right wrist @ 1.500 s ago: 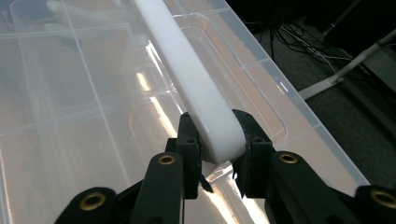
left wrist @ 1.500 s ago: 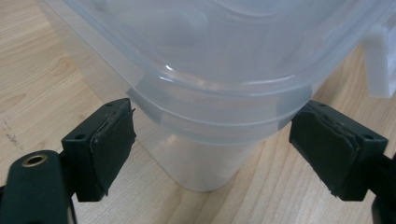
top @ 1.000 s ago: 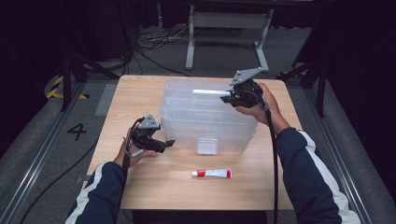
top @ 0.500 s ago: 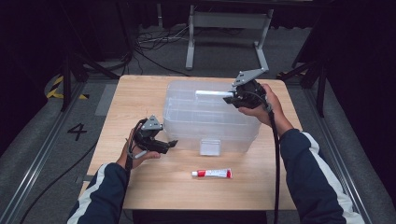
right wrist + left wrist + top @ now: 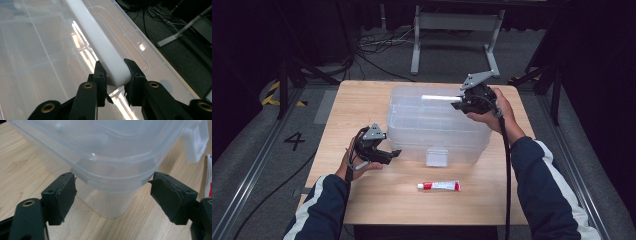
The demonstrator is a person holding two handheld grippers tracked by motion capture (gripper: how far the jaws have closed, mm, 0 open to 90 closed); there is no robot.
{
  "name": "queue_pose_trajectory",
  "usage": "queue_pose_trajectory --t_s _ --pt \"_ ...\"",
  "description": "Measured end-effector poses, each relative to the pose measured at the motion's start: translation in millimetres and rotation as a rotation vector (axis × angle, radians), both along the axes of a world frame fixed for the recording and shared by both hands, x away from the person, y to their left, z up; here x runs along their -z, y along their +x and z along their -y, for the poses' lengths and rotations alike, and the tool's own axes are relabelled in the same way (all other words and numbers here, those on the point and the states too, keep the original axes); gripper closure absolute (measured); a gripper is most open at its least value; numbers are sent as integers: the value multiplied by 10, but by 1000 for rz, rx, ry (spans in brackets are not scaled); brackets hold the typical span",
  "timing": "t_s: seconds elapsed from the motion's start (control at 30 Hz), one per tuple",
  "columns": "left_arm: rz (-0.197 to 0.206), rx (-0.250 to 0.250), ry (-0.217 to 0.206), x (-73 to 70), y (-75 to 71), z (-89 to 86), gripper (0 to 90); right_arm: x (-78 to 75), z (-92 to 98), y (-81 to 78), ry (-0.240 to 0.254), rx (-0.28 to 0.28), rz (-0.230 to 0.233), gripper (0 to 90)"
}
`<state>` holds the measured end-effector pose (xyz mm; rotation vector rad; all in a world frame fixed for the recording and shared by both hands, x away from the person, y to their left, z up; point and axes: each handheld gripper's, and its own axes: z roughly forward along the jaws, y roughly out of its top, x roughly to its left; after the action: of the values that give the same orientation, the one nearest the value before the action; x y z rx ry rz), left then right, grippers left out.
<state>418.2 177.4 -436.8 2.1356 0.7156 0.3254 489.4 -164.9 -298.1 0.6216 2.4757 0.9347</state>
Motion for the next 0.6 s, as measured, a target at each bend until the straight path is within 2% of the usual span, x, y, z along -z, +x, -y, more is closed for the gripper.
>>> queue_pose_trajectory --t_s 0.23,0.43,0.6 --pt "12 13 2 -25 -16 -34 250 -38 -12 28 -5 15 -12 733" --pt "23 3 0 -68 -44 -101 281 -69 -15 56 0 26 -15 728" --pt "15 -6 -25 -105 -71 -160 281 -85 -10 80 3 22 -22 727"
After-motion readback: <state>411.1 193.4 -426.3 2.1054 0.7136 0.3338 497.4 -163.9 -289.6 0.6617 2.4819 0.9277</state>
